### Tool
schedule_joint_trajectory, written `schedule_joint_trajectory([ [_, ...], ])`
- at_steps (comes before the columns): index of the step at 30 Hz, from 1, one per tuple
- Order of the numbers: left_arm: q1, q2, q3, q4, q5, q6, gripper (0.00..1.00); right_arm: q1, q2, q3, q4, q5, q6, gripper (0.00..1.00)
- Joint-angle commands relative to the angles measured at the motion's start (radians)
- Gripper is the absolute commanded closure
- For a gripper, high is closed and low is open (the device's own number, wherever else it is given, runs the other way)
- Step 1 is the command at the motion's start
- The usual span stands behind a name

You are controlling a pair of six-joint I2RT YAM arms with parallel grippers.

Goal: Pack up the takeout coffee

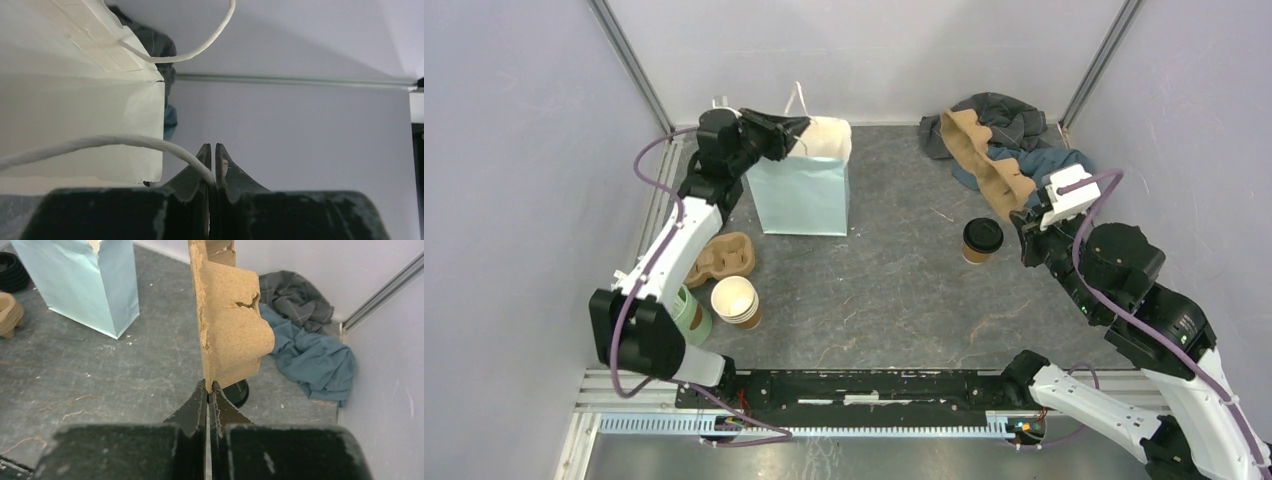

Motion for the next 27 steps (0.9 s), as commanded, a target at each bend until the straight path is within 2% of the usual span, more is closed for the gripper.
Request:
schedule_joint_trajectory([
  [1, -0.093, -0.148, -0.1, -0.002, -0.02, -0.039, 0.88, 0.001, 0.05, 0.065, -0.098, -0.057, 0.156, 1.0],
  [6, -0.224, -0.298, -0.228, -0.056, -0.079, -0.077, 0.88, 0.002, 0.151, 0.177, -0.224, -0.133, 0.279, 1.0],
  [11, -0.317, -0.41, -0.32, -0.091, -0.153, -0.132, 0.89, 0.001, 0.198, 0.271, -0.29, -0.214, 0.487, 1.0],
  [15, -0.381, -0.448, -0.336, -0.119, -0.187, -0.138, 0.89, 0.001, 0.264, 0.375, -0.374, -0.34, 0.671, 1.0],
  [19, -0.437, -0.463, -0.342, -0.149, -0.202, -0.134, 0.89, 0.0, 0.287, 0.429, -0.394, -0.431, 0.764, 1.0],
  [22, -0.476, -0.48, -0.364, -0.152, -0.221, -0.133, 0.9, 0.002, 0.264, 0.422, -0.368, -0.479, 0.806, 1.0],
  [27, -0.516, -0.509, -0.391, -0.152, -0.251, -0.137, 0.9, 0.0, 0.189, 0.264, -0.255, -0.566, 0.935, 1.0],
])
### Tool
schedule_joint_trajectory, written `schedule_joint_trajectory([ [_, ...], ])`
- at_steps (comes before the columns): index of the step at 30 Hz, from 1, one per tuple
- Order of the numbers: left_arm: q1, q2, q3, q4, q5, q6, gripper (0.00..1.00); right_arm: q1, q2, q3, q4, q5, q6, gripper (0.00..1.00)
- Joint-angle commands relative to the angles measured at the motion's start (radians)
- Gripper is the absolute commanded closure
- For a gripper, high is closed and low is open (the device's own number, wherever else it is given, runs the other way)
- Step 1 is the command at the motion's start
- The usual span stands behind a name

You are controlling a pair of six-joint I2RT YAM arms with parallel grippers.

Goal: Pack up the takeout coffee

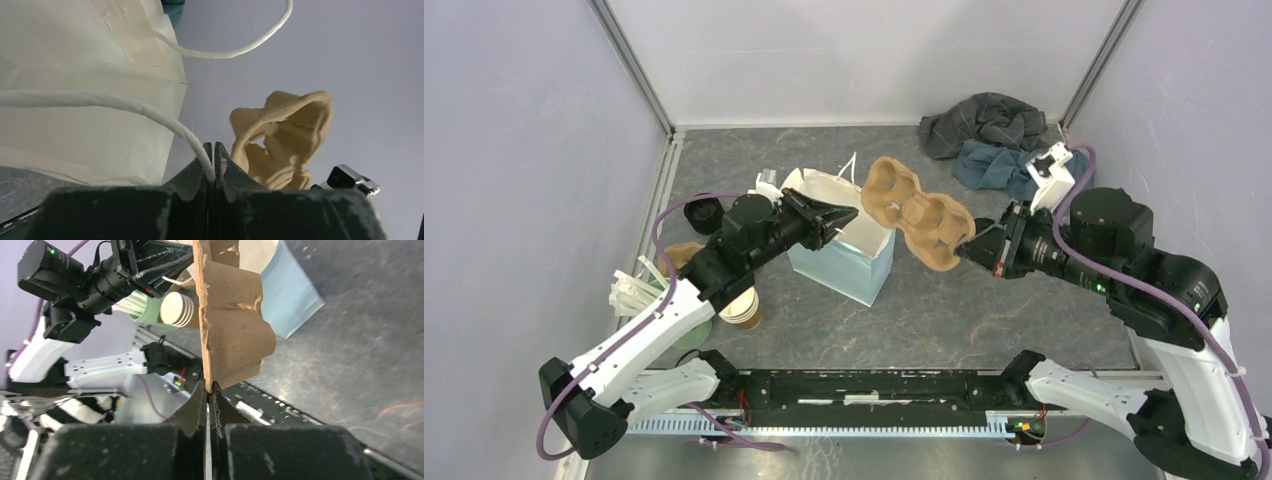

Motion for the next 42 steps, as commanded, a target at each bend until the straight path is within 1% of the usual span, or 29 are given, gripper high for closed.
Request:
schedule_joint_trajectory([
  [1, -0.028, -0.04, -0.015, -0.007, -0.052, -0.029, 0.89, 0.001, -0.078, -0.102, 0.105, -0.075, 0.193, 1.0],
  [5, -0.04, -0.07, -0.001, -0.07, -0.083, 0.012, 0.84, 0.001, -0.21, -0.245, 0.343, 0.006, 0.208, 1.0],
  [7, -0.04, -0.088, 0.003, -0.124, -0.103, 0.025, 0.83, 0.001, -0.239, -0.292, 0.376, 0.036, 0.246, 1.0],
  [11, -0.04, -0.126, 0.014, -0.224, -0.136, 0.061, 0.78, 0.001, -0.254, -0.356, 0.535, -0.082, 0.211, 1.0],
  [14, -0.04, -0.143, 0.033, -0.295, -0.151, 0.116, 0.76, 0.001, -0.283, -0.392, 0.678, -0.118, 0.169, 1.0],
  [17, -0.04, -0.147, 0.062, -0.378, -0.167, 0.178, 0.74, 0.0, -0.282, -0.408, 0.737, -0.134, 0.164, 0.99],
  [20, -0.04, -0.151, 0.076, -0.429, -0.175, 0.211, 0.72, 0.001, -0.215, -0.37, 0.692, -0.188, 0.171, 1.0],
  [23, -0.04, -0.165, 0.056, -0.442, -0.176, 0.21, 0.71, 0.001, -0.119, -0.317, 0.649, -0.324, 0.206, 1.0],
  [25, -0.04, -0.177, 0.033, -0.441, -0.174, 0.199, 0.72, 0.001, -0.052, -0.269, 0.604, -0.369, 0.22, 1.0],
  [28, -0.04, -0.193, 0.005, -0.44, -0.173, 0.194, 0.73, 0.002, 0.001, -0.219, 0.557, -0.371, 0.245, 1.0],
  [31, -0.04, -0.2, -0.013, -0.442, -0.17, 0.194, 0.77, 0.001, 0.031, -0.245, 0.523, -0.384, 0.31, 1.0],
  [33, -0.04, -0.199, -0.019, -0.442, -0.165, 0.197, 0.79, 0.001, 0.049, -0.283, 0.532, -0.42, 0.334, 1.0],
  [36, -0.04, -0.199, -0.032, -0.445, -0.157, 0.203, 0.81, 0.0, 0.071, -0.289, 0.523, -0.391, 0.368, 1.0],
  [39, -0.04, -0.209, -0.052, -0.445, -0.164, 0.208, 0.85, 0.001, 0.08, -0.287, 0.526, -0.326, 0.422, 1.0],
  [42, -0.04, -0.221, -0.066, -0.444, -0.176, 0.207, 0.88, 0.001, 0.105, -0.276, 0.487, -0.298, 0.474, 1.0],
])
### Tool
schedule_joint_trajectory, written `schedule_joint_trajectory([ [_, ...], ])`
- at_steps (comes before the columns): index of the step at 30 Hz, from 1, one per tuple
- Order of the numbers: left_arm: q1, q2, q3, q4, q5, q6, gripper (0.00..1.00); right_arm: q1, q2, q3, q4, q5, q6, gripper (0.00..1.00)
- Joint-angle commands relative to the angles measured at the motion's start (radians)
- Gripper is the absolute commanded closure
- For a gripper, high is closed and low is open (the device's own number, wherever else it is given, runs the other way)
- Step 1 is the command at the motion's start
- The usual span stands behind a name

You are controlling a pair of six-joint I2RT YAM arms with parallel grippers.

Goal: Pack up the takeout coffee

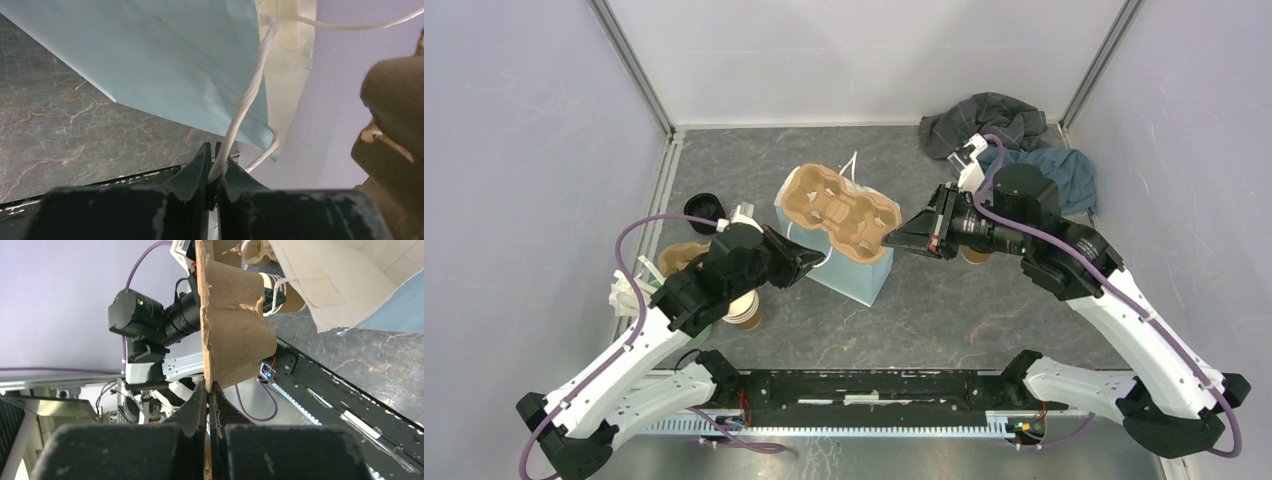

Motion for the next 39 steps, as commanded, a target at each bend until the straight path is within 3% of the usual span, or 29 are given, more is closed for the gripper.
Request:
schedule_joint_trajectory([
  [1, -0.005, -0.024, -0.017, 0.003, -0.035, 0.047, 0.88, 0.0, 0.029, 0.012, -0.01, 0.039, 0.117, 1.0],
  [10, -0.005, -0.033, -0.055, 0.003, -0.031, 0.052, 0.93, -0.027, 0.117, 0.073, -0.088, 0.072, 0.167, 1.0],
  [21, -0.005, -0.036, -0.061, -0.007, -0.042, 0.087, 0.95, -0.141, 0.255, 0.256, -0.255, -0.006, 0.103, 1.0],
  [39, -0.005, -0.018, -0.061, -0.007, -0.032, 0.101, 0.98, -0.142, 0.383, 0.315, -0.272, -0.092, 0.102, 1.0],
])
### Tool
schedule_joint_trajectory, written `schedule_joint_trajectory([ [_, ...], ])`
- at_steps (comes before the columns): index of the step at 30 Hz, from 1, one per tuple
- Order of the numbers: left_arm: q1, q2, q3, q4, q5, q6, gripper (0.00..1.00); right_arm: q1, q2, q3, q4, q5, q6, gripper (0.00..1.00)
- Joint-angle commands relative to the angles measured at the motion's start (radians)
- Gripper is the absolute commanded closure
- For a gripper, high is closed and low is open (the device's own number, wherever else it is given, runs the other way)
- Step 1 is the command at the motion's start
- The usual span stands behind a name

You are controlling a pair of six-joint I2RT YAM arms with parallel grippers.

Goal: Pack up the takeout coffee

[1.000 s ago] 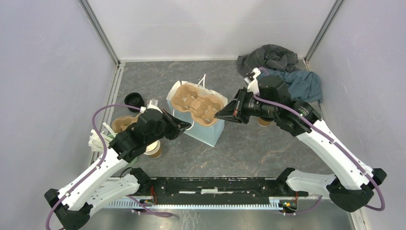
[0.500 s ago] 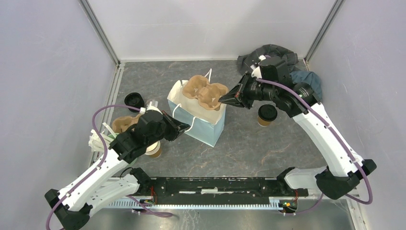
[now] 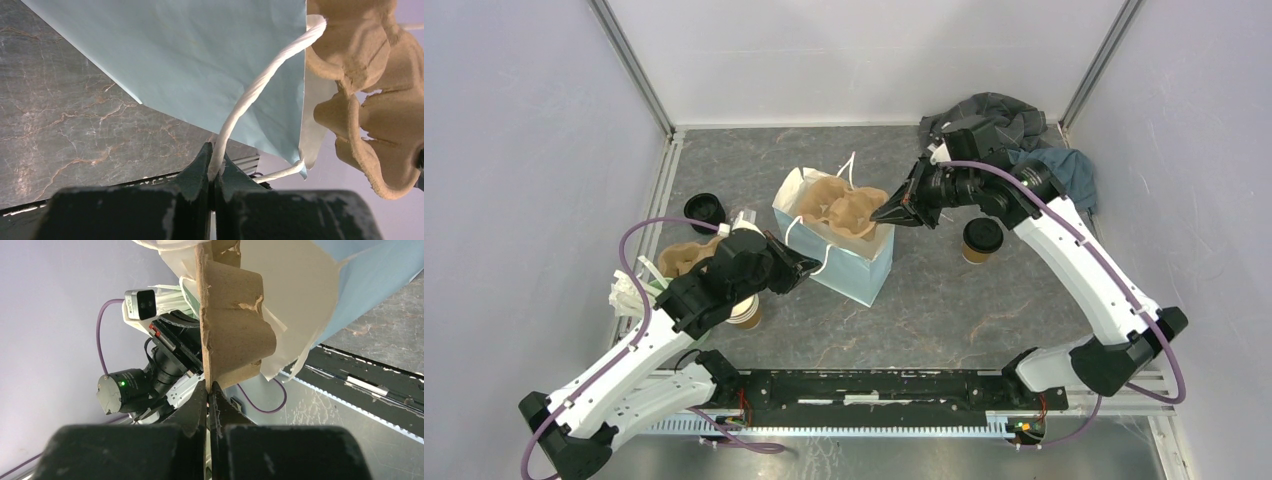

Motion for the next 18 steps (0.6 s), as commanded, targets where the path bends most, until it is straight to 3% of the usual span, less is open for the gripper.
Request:
schedule_joint_trajectory([
  [1, -0.005, -0.005, 0.0, 0.006, -0.015, 0.063, 0.98, 0.0, 0.04, 0.07, 0.002, -0.02, -0.001, 1.0],
  [18, -0.004, 0.015, 0.001, 0.02, -0.011, 0.097, 0.98, 0.015, 0.143, 0.081, 0.089, -0.033, 0.039, 1.0],
])
